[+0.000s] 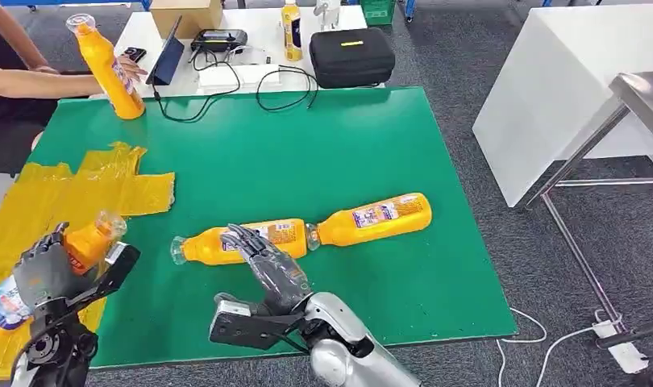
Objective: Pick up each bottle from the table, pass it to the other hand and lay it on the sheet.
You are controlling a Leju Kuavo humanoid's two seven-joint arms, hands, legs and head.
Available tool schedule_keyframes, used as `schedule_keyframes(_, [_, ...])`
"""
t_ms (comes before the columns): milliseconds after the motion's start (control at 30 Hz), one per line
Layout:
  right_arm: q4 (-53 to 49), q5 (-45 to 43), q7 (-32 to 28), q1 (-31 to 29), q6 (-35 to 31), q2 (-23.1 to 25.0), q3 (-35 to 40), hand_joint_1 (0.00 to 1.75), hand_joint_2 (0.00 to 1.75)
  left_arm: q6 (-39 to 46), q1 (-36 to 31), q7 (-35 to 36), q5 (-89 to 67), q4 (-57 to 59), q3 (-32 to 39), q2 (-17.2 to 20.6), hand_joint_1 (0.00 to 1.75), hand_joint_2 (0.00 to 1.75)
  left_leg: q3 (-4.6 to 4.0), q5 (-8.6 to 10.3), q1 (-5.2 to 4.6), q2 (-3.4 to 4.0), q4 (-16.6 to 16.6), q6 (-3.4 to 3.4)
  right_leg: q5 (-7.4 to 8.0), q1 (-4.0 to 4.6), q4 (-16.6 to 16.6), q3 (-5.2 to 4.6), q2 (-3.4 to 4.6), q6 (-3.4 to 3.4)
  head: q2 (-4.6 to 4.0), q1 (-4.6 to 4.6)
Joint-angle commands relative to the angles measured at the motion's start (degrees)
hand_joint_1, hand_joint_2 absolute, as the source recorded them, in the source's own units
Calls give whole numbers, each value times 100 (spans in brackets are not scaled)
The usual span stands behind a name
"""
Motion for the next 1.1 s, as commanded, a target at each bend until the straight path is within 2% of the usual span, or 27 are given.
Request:
schedule_keyframes(33, [366, -149, -56, -363, 48, -186, 306, 0, 0, -11, -349, 994, -711, 545, 213, 605, 0, 0, 5, -2, 11, 7, -1, -9, 1, 12, -4, 7, 2, -6, 0, 0])
schedule_keyframes(133, [372, -199, -72, -367, 14, -225, 336, 0, 0, -11, -300, 994, -865, 606, 262, 598, 0, 0, 10, -1, 12, 13, -5, -7, 0, 17, -7, 12, 0, -4, 0, -2])
schedule_keyframes(267, [355, -228, -73, -352, 3, -250, 353, 0, 0, -11, -276, 1169, -865, 600, -29, 660, 0, 0, 14, 2, 13, -7, -9, -8, -1, 18, -13, 22, -14, -5, 0, 0])
schedule_keyframes(733, [335, -275, -72, -340, -16, -292, 360, 0, 0, -11, -193, 1017, -858, 459, -99, 613, 0, 0, 11, 2, 9, -6, -9, -8, 0, 15, -11, 16, -10, -5, 0, 0])
schedule_keyframes(900, [304, -291, -72, -314, -25, -306, 353, 0, 0, -11, -237, 501, -431, 488, 120, 501, 0, 0, 6, 2, 7, -7, -6, -5, -1, 13, -8, 11, -9, -3, 0, 0])
schedule_keyframes(967, [302, -267, -66, -300, -47, -300, 318, 0, 0, -11, -298, -432, 483, 447, 488, 251, 0, 0, 8, 1, 8, -6, -6, -6, -1, 14, -9, 14, -10, -4, 2, 0])
schedule_keyframes(1100, [302, -267, -66, -300, -47, -300, 318, 0, 0, -11, -298, -432, 483, 447, 488, 251, 0, 0, 8, 2, 7, -10, -7, -5, -2, 13, -9, 14, -14, -3, 0, 0])
